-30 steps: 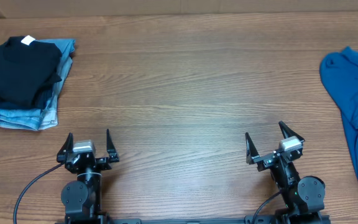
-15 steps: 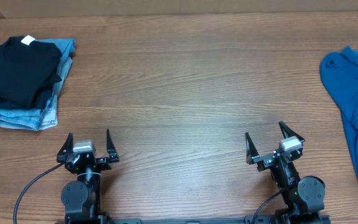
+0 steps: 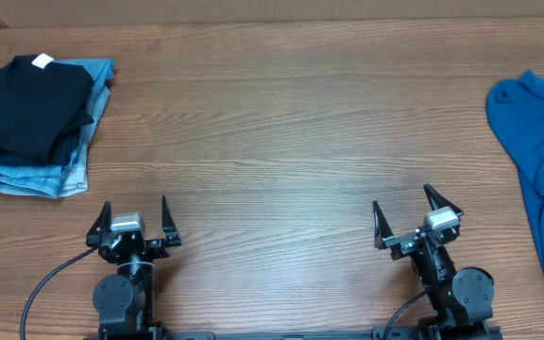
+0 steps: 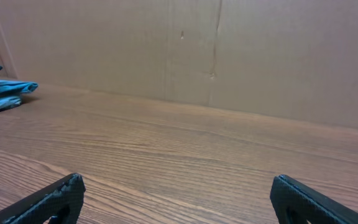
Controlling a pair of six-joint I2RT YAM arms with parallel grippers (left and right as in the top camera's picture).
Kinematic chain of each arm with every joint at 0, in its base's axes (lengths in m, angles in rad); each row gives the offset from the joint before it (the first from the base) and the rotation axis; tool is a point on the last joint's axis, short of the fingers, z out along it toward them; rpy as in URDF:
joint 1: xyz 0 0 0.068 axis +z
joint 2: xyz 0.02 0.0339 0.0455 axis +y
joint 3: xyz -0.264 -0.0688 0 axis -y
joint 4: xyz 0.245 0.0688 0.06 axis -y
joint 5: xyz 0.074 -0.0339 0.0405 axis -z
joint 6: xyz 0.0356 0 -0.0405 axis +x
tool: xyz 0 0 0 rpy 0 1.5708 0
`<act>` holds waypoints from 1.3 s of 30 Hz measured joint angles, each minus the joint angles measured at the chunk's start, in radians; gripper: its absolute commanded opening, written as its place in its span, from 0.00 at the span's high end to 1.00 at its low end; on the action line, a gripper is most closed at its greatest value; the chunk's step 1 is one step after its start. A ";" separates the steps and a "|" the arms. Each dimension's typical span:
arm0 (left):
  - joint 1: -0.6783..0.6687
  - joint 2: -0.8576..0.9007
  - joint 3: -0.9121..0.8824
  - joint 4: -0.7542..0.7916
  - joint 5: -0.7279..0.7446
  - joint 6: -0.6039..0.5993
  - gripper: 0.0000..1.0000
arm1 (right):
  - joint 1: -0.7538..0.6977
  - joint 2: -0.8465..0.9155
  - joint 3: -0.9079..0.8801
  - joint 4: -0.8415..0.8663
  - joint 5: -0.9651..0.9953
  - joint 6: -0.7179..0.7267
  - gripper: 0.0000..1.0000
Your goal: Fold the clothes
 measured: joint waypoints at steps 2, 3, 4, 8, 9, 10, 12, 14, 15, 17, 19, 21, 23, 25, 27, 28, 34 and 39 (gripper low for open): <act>0.000 0.000 0.000 0.000 0.000 0.000 0.00 | 0.000 0.000 0.000 0.000 0.000 0.001 0.00; 0.000 0.000 0.000 0.000 0.000 0.000 0.00 | 0.000 0.000 0.000 0.000 0.000 0.000 0.00; 0.000 0.000 0.000 0.000 0.000 0.000 0.00 | 0.000 0.000 0.000 0.000 -0.001 0.000 0.00; 0.000 0.000 0.000 0.000 0.000 0.000 0.00 | 0.000 0.000 0.000 0.000 -0.003 0.001 0.00; 0.000 0.000 0.000 0.000 0.000 0.000 0.00 | 0.000 0.000 0.000 0.000 -0.003 0.000 0.00; 0.000 0.000 0.000 0.000 0.000 0.000 0.00 | 0.000 0.000 0.000 0.000 -0.003 0.000 0.00; 0.000 0.000 0.000 0.000 0.000 0.000 0.00 | 0.000 0.000 0.000 0.000 -0.005 0.000 0.00; 0.000 0.000 0.000 0.000 0.000 0.000 0.00 | 0.000 0.000 0.000 0.001 -0.012 0.000 0.00; 0.000 0.000 0.000 0.000 0.000 0.000 0.00 | 0.000 0.000 0.000 0.003 -0.016 0.001 0.00; 0.000 0.000 0.000 0.000 0.000 0.000 0.00 | 0.000 0.000 0.000 0.053 -0.021 0.000 0.00; 0.000 0.000 0.000 -0.001 0.000 0.000 0.00 | 0.000 0.003 0.000 0.158 -0.023 0.003 0.00; 0.000 0.000 0.000 0.000 0.000 0.000 0.00 | 0.000 -0.003 0.002 0.239 -0.009 0.026 0.00; 0.000 0.000 0.000 0.000 0.000 0.000 0.00 | 0.000 -0.003 0.010 0.245 0.033 0.069 0.00; 0.000 0.000 0.000 0.000 0.000 0.000 0.00 | 0.000 -0.003 0.050 0.238 0.097 0.101 0.00; 0.000 0.000 0.000 0.000 0.000 0.000 0.00 | 0.000 -0.003 0.123 0.239 0.172 0.119 0.00; 0.000 0.000 0.000 0.000 0.000 0.000 0.00 | 0.000 -0.002 0.170 0.239 0.212 0.124 0.00; 0.000 -0.001 0.000 0.000 0.000 0.000 0.00 | 0.000 0.056 0.514 0.158 0.482 0.137 0.00; 0.000 -0.001 -0.002 0.000 0.000 0.000 0.00 | 0.000 0.253 0.797 0.087 0.705 0.142 0.00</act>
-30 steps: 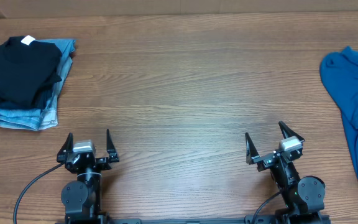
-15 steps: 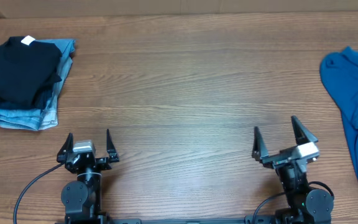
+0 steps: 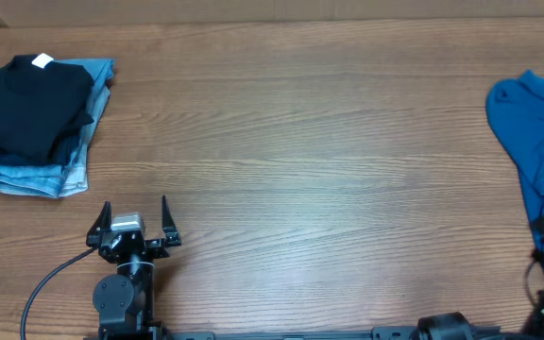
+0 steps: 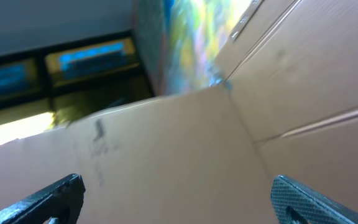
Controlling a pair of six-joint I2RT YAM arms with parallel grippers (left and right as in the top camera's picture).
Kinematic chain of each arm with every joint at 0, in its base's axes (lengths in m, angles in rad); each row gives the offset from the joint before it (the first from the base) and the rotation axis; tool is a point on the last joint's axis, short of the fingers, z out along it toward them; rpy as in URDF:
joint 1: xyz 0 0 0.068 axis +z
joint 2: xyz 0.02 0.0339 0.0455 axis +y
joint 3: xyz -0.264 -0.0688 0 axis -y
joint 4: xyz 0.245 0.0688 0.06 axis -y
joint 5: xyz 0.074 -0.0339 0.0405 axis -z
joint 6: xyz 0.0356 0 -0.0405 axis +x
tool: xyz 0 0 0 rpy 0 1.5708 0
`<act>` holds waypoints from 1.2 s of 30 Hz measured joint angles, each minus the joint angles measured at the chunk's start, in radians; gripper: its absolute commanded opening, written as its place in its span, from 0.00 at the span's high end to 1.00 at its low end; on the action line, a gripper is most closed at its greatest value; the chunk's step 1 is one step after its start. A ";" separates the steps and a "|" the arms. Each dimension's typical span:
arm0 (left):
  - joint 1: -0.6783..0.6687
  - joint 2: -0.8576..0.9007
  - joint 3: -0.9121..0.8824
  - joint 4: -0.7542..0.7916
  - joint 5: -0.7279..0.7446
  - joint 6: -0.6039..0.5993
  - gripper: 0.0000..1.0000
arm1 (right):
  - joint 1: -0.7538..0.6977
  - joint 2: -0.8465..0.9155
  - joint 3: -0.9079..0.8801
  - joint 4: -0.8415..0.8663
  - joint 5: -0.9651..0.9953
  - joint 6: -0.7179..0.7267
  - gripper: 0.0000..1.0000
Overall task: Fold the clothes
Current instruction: 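Reach the right gripper to the teal polo shirt at the right edge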
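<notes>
A crumpled blue shirt (image 3: 536,151) lies at the table's right edge, running down toward the near corner. At the far left a folded black garment (image 3: 31,104) sits on folded light-blue jeans (image 3: 36,170). My left gripper (image 3: 132,219) stands open near the front edge, nothing between its fingers. Only a dark part of my right arm shows at the right edge beside the blue shirt. In the right wrist view my right gripper (image 4: 176,199) is open, its fingertips (image 4: 61,193) wide apart, facing a cardboard wall (image 4: 185,137), with no cloth between them.
The wooden table (image 3: 300,142) spreads between the two piles. A cardboard wall runs along the far edge. The left arm's black cable (image 3: 45,283) curls at the front left.
My right arm has left its spot at the front right and now sits at the table's right edge by the blue shirt. Its camera now points up at the cardboard wall. The left arm has not moved.
</notes>
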 measured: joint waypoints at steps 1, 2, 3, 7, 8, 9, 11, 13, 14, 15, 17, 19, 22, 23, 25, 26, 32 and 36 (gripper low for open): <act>0.000 0.000 0.000 0.000 0.000 0.000 0.00 | 0.000 0.056 0.065 -0.008 0.037 -0.011 0.00; 0.000 0.000 0.000 0.000 0.000 0.000 0.00 | 0.000 0.100 0.116 -0.019 0.063 -0.029 0.00; 0.000 0.000 0.000 0.000 0.000 0.000 0.00 | 0.000 0.182 0.215 -0.050 0.106 -0.071 0.00; 0.000 -0.001 -0.001 0.000 0.000 0.000 0.00 | 0.000 0.353 0.427 -0.164 0.185 -0.151 0.00; 0.000 -0.001 -0.001 0.000 0.000 0.000 0.00 | 0.000 0.404 0.490 -0.206 0.204 -0.165 0.00; 0.000 -0.001 -0.001 0.000 0.000 0.000 0.00 | 0.000 0.450 0.549 -0.253 0.222 -0.174 0.00; 0.000 -0.001 -0.001 0.001 0.000 0.000 0.00 | 0.000 0.525 0.642 -0.328 0.254 -0.185 0.00; 0.000 -0.001 -0.001 0.000 0.000 0.000 0.00 | 0.000 0.595 0.733 -0.388 0.279 -0.193 0.00; 0.000 -0.001 -0.001 0.001 0.000 0.000 0.00 | 0.000 0.636 0.785 -0.416 0.294 -0.198 0.00; 0.000 -0.001 -0.001 0.000 0.000 0.000 0.00 | 0.000 0.666 0.825 -0.438 0.308 -0.200 0.00; 0.000 -0.001 -0.001 0.000 0.000 0.000 0.00 | 0.000 0.733 0.914 -0.489 0.340 -0.208 0.00; 0.000 -0.001 -0.001 0.000 0.000 0.000 0.00 | 0.000 0.768 0.962 -0.511 0.360 -0.219 0.00; 0.000 -0.001 -0.001 0.000 0.000 0.000 0.00 | 0.000 0.863 1.085 -0.565 0.443 -0.238 0.00; 0.000 -0.001 -0.001 0.000 0.000 0.000 0.00 | 0.000 0.880 1.105 -0.574 0.462 -0.242 0.00; 0.000 -0.001 -0.001 0.000 0.000 0.000 0.00 | 0.000 0.907 1.143 -0.580 0.489 -0.257 0.00; 0.000 -0.001 -0.001 0.000 0.000 0.000 0.00 | 0.000 0.914 1.154 -0.581 0.496 -0.262 0.00; 0.000 -0.001 -0.001 0.000 0.000 0.000 0.00 | -0.052 0.917 1.182 -0.572 0.507 -0.287 0.00; 0.000 -0.002 -0.001 0.001 0.000 0.000 0.00 | -0.134 0.938 1.186 -0.570 0.489 -0.293 0.00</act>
